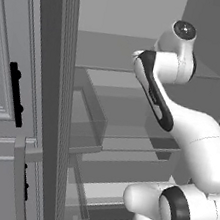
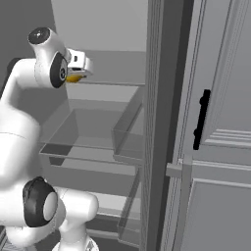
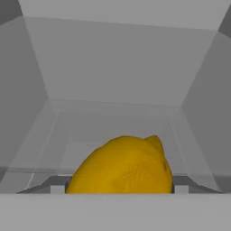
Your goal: Place one lemon and one chicken drumstick in each tupperware on the nearby counter, to pack two identical lunches.
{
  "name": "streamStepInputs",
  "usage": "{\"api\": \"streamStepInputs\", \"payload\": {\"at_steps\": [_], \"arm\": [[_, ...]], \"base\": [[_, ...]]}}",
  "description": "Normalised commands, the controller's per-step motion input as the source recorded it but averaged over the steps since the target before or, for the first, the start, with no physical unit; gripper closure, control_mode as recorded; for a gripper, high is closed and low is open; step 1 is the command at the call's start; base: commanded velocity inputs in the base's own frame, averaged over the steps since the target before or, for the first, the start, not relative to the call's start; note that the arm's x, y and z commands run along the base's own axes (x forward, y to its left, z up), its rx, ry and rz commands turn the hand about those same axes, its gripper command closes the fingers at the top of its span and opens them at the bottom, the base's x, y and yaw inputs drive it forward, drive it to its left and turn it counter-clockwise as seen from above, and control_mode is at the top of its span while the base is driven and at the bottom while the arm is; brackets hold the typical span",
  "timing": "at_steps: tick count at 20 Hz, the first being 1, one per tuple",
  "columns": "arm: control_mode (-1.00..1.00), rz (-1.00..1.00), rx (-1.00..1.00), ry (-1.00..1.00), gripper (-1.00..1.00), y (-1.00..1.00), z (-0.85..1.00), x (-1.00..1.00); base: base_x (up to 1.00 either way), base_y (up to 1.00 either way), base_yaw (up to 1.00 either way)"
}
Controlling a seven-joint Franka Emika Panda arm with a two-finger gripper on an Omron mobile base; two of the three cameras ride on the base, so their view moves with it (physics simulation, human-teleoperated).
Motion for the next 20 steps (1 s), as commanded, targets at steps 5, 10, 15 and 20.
{"api": "streamStepInputs", "payload": {"at_steps": [5,10,15,20], "arm": [[-1.00,0.08,0.00,0.37,1.00,-0.02,-0.90,-0.98],[-1.00,0.05,0.00,0.47,1.00,-0.03,-1.00,-0.97],[-1.00,0.01,-0.02,0.30,1.00,0.00,-0.95,-0.98],[-1.00,0.00,0.00,0.00,1.00,0.00,0.00,-0.23]], "base": [[0.00,0.00,0.00],[0.00,0.00,0.00],[0.00,0.00,0.00],[0.00,0.00,0.00]]}}
